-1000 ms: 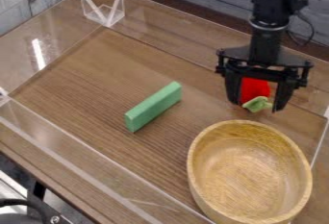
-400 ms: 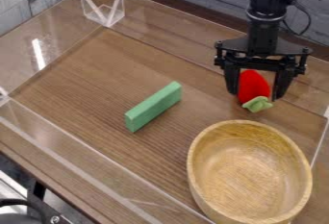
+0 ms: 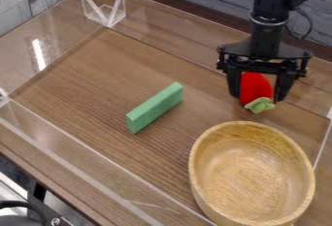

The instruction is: Move the red fruit to the left

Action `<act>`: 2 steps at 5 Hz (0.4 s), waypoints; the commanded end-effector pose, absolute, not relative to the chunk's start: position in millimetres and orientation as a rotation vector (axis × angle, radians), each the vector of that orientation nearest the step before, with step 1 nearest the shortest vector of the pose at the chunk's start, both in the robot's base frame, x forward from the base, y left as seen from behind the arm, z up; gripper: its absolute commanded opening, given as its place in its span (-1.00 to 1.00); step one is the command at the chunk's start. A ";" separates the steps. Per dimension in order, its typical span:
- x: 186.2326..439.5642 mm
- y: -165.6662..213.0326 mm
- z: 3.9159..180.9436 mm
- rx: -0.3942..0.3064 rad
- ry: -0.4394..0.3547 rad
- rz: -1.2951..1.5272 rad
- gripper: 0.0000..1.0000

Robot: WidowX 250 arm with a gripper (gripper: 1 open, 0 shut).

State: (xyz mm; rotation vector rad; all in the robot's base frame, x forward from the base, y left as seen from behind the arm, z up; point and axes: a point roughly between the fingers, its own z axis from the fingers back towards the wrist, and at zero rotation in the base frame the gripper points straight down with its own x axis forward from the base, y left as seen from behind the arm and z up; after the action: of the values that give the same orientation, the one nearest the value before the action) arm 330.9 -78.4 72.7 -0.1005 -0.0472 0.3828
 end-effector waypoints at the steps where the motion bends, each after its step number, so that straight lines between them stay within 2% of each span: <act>1: 346.8 -88.0 93.9 -0.118 -0.105 0.358 1.00; 2: 342.8 -77.1 84.9 -0.101 -0.106 0.474 1.00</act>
State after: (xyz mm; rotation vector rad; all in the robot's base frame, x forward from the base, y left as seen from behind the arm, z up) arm 337.0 -78.1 69.7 -0.0813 -0.0582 0.4709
